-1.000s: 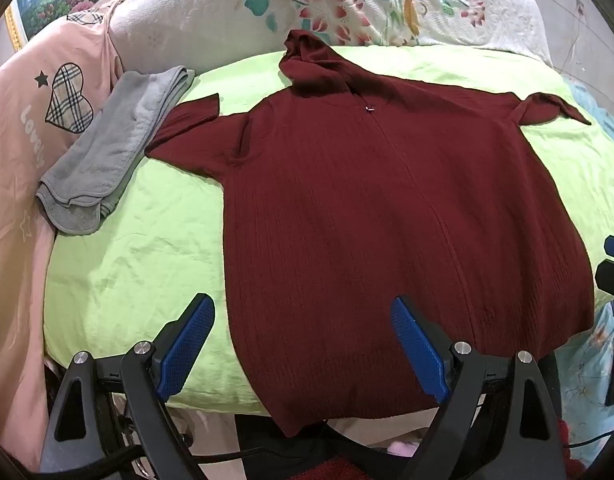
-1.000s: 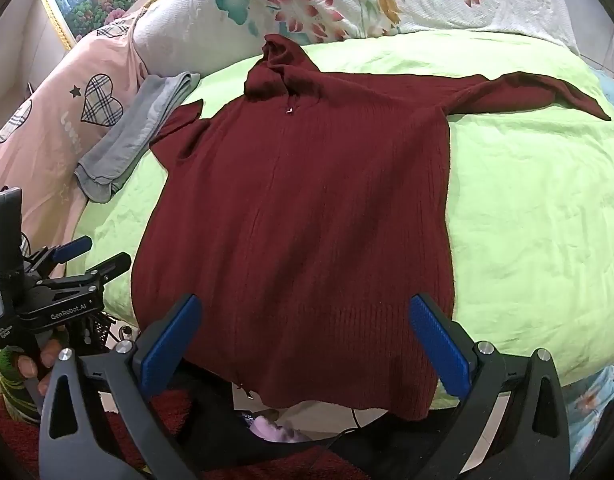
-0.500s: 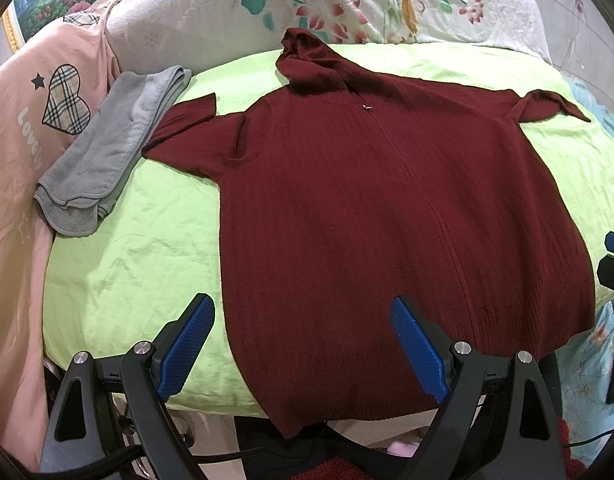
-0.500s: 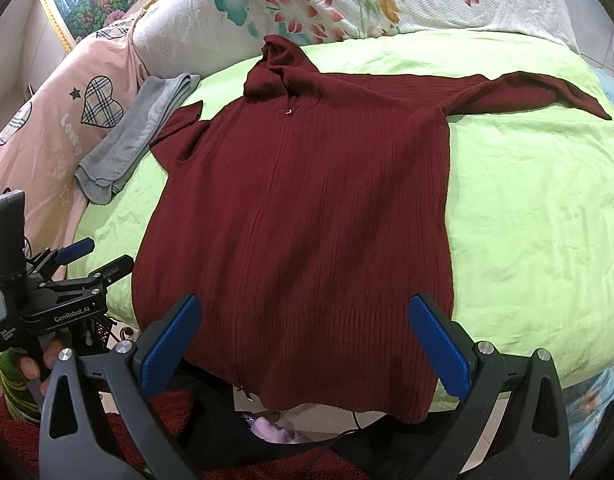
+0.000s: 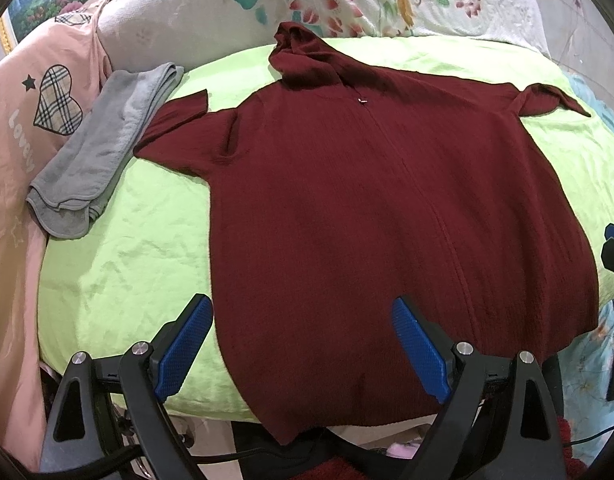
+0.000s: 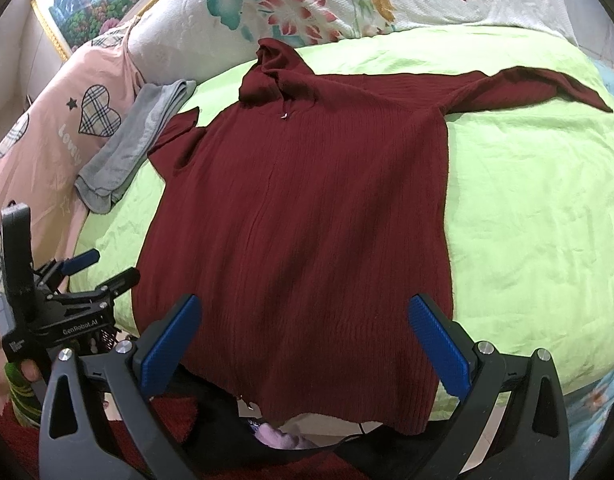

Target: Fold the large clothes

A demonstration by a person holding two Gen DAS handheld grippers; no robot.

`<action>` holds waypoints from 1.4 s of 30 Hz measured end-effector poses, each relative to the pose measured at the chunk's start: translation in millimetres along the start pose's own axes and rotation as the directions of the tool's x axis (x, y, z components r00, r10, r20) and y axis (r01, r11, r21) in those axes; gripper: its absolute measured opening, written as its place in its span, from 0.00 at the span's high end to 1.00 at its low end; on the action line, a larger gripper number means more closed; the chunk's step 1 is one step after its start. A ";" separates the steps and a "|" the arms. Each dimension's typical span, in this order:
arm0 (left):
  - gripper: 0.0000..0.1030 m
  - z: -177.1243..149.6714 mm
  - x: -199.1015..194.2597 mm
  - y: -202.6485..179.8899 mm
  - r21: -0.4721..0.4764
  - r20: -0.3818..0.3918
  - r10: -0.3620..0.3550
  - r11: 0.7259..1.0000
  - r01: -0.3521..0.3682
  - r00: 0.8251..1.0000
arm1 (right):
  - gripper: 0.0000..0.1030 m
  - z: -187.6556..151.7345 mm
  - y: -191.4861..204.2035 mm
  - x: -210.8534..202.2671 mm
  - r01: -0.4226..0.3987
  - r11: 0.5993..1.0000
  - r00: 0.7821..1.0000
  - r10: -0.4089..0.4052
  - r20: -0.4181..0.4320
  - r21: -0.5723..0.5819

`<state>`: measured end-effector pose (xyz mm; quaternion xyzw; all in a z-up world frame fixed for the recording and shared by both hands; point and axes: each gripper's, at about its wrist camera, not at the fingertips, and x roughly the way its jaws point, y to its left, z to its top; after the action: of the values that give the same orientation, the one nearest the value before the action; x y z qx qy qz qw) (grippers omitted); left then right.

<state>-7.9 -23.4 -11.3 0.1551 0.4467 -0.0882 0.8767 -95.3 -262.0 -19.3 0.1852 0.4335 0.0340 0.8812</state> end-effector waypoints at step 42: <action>0.11 91.7 118.4 -12.9 -0.079 -0.107 -0.049 0.996 0.041 0.993 | 0.62 207.0 -455.2 19.1 0.159 0.650 0.899 -0.406 0.163 0.743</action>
<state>126.9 -69.6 -59.1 0.1157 0.5004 -0.0821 0.8541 31.5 -742.2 -80.6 0.4437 0.2894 -0.3062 0.7909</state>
